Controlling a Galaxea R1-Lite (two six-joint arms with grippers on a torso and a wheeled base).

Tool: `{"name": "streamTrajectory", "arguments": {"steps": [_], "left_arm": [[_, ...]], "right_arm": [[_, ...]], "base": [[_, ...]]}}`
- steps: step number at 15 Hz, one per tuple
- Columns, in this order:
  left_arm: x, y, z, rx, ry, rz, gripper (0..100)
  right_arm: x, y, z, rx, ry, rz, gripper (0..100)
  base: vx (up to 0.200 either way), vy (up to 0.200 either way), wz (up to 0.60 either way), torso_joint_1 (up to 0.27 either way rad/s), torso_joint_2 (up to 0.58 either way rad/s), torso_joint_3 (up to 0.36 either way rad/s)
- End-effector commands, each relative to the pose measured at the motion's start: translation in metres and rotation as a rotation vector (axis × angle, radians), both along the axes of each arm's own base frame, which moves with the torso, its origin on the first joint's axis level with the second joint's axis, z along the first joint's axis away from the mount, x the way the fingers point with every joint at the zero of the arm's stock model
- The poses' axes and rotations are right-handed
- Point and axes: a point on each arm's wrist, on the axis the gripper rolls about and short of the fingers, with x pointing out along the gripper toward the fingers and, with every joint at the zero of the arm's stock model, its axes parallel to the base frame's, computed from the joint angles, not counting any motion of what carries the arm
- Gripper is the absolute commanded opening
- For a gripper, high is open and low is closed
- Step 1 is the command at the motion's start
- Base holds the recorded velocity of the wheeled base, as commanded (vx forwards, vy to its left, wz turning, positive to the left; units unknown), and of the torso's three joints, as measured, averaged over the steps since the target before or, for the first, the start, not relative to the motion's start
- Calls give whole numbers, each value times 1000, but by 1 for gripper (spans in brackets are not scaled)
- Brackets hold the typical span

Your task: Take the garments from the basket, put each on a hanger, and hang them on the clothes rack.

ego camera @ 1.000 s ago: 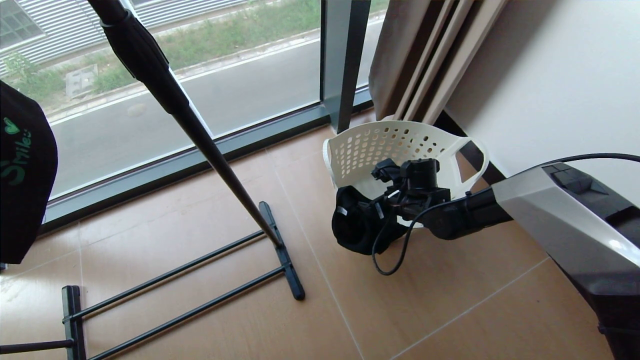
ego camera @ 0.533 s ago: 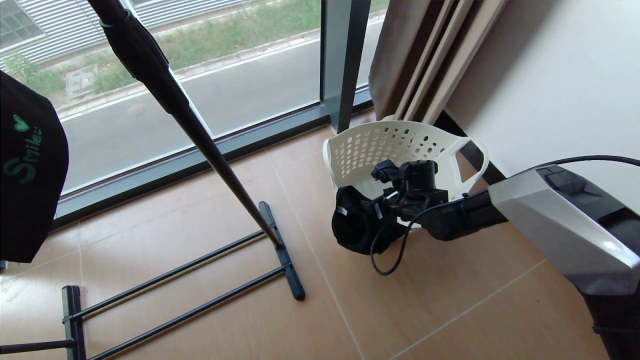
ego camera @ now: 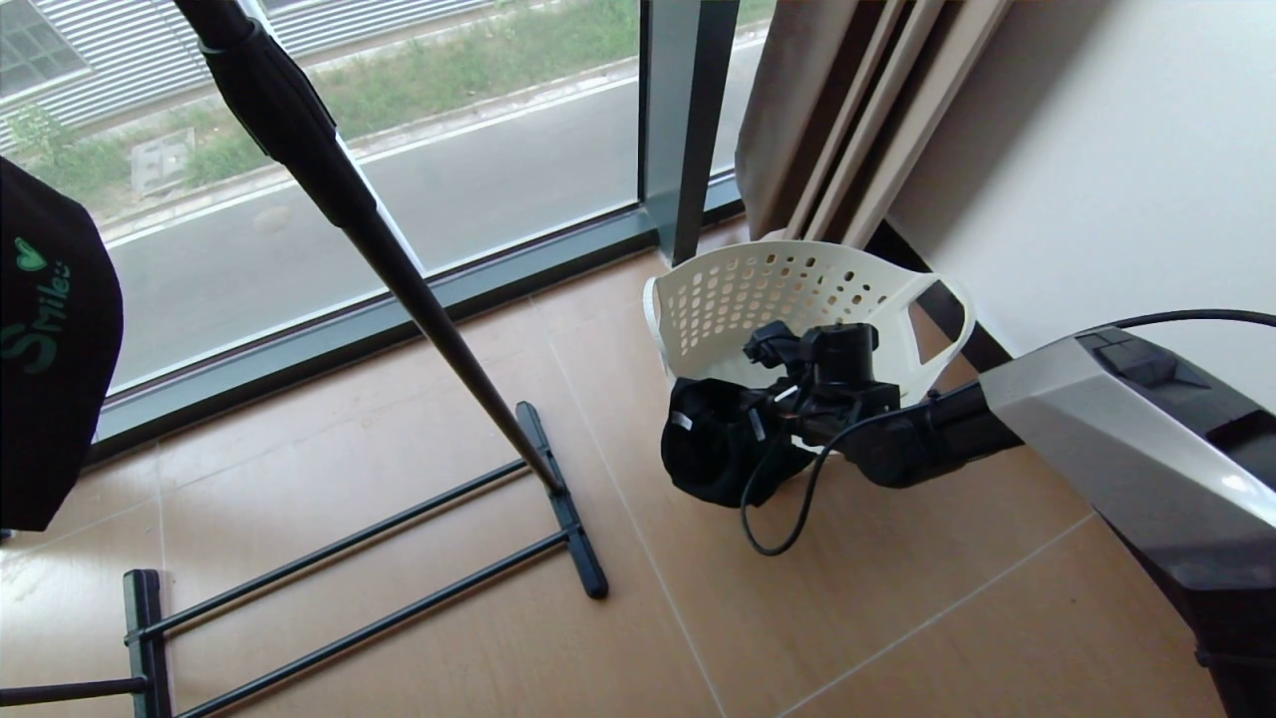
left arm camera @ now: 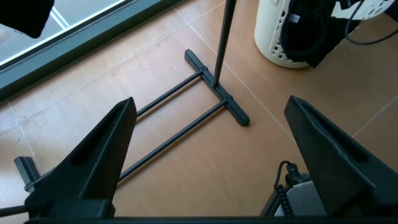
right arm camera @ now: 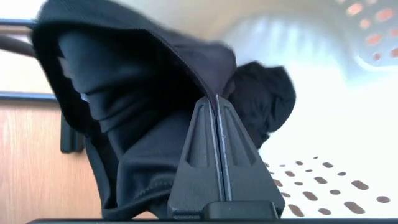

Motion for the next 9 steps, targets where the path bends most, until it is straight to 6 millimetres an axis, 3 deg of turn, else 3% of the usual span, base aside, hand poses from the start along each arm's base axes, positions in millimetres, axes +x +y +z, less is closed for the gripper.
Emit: {"name": "streamTrajectory", "arguments": {"steps": [1, 5, 9], "left_arm": [[0, 0, 0, -2, 1, -1, 100], [0, 0, 0, -2, 1, 0, 100], [0, 0, 0, -3, 2, 0, 100]], "right_arm": [[-12, -3, 16, 11, -39, 4, 0], [-56, -4, 54, 47, -139, 41, 0], [-128, 7, 90, 54, -219, 152, 0]], "base": [[0, 0, 0, 0, 0, 0], [0, 0, 0, 0, 0, 0], [0, 0, 0, 0, 0, 0]]}}
